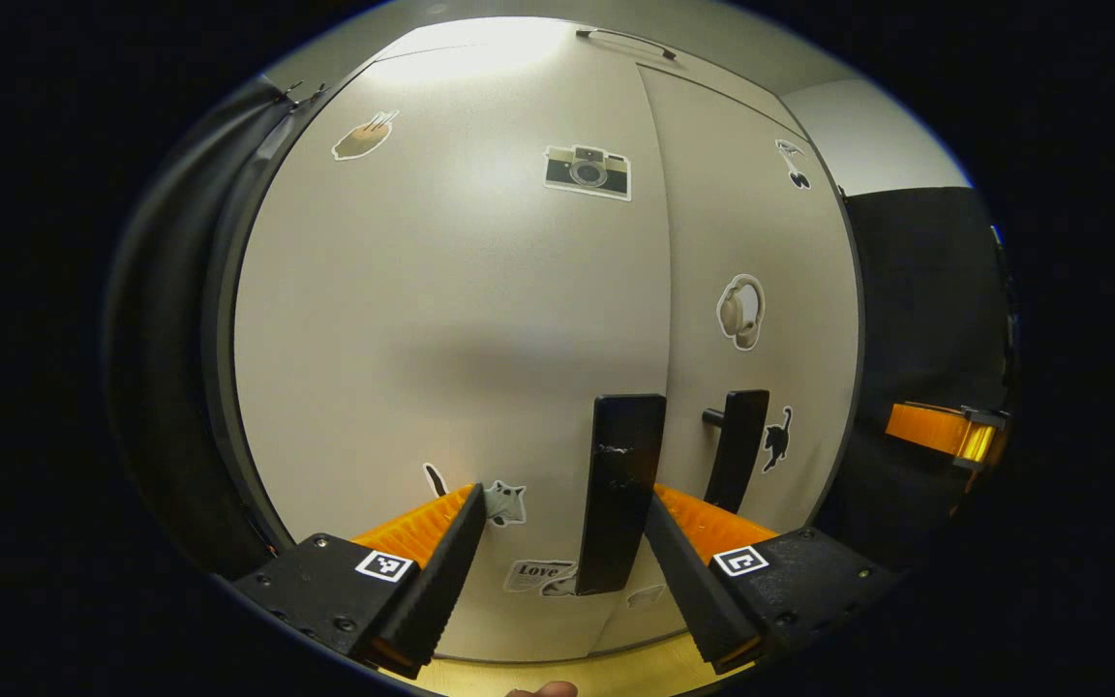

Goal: Grab one shoe with the right hand and put it into the shoe cabinet, grab the other shoe with the left hand and put it into the shoe cabinet; then close the right door with the right hand and the left door with the left hand.

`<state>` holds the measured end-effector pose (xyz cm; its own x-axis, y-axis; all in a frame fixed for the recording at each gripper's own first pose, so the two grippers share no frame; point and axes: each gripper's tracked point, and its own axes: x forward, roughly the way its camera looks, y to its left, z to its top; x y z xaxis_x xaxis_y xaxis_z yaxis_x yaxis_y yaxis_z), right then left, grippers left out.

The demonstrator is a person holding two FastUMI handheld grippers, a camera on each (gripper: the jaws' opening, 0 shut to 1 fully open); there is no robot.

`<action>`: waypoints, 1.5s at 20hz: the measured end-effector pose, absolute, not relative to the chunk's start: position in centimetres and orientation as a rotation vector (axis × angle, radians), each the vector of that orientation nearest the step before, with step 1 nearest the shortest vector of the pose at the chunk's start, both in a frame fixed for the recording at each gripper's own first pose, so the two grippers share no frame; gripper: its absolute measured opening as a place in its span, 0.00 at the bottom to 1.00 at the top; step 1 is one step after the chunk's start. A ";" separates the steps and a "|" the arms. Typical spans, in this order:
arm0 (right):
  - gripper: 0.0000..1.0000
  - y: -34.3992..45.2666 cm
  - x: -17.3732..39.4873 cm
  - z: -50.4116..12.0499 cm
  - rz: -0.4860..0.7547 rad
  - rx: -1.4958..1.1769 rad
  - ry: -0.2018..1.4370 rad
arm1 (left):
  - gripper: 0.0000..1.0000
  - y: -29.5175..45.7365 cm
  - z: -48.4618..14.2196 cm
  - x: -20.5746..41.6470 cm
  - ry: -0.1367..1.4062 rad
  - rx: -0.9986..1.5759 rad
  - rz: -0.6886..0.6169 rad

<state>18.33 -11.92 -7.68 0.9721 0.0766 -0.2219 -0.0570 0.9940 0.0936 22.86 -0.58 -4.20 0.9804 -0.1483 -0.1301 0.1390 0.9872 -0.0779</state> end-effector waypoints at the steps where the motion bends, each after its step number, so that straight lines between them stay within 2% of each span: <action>1: 0.78 -11.9 18.2 -7.6 0.068 0.090 0.226 | 0.97 -0.5 -4.2 23.0 0.135 -0.067 -0.144; 8: 0.76 -10.4 16.3 -6.4 0.084 0.080 0.220 | 0.99 -0.8 -3.3 21.8 0.127 -0.034 -0.120; 13: 0.78 -8.3 13.6 -2.9 0.106 0.078 0.185 | 0.98 -1.7 0.6 17.0 0.083 0.003 -0.136; 19: 0.75 -5.1 9.2 2.3 0.150 0.108 0.139 | 0.98 -1.9 5.1 10.7 0.083 -0.020 -0.128; 20: 0.81 -4.7 8.4 3.0 0.154 0.113 0.135 | 0.99 -1.8 5.8 9.7 0.071 -0.014 -0.122; 21: 0.75 -4.4 7.5 3.5 0.156 0.115 0.132 | 0.99 -1.5 6.3 8.7 0.063 -0.002 -0.110; 22: 0.78 -4.2 6.7 4.0 0.155 0.114 0.131 | 0.98 -1.1 6.7 7.7 0.054 0.009 -0.094; 24: 0.78 -3.8 5.0 4.6 0.151 0.113 0.132 | 0.98 -0.8 7.5 5.8 0.037 0.034 -0.073; 30: 0.78 -3.7 1.0 5.3 0.113 0.107 0.123 | 0.98 -2.2 8.1 2.0 0.009 0.052 -0.136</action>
<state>1.01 -3.73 5.29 0.9861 0.1185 -0.1165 -0.1053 0.9880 0.1134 2.05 -2.18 8.08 0.9907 -0.1354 -0.0121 0.1359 0.9894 0.0512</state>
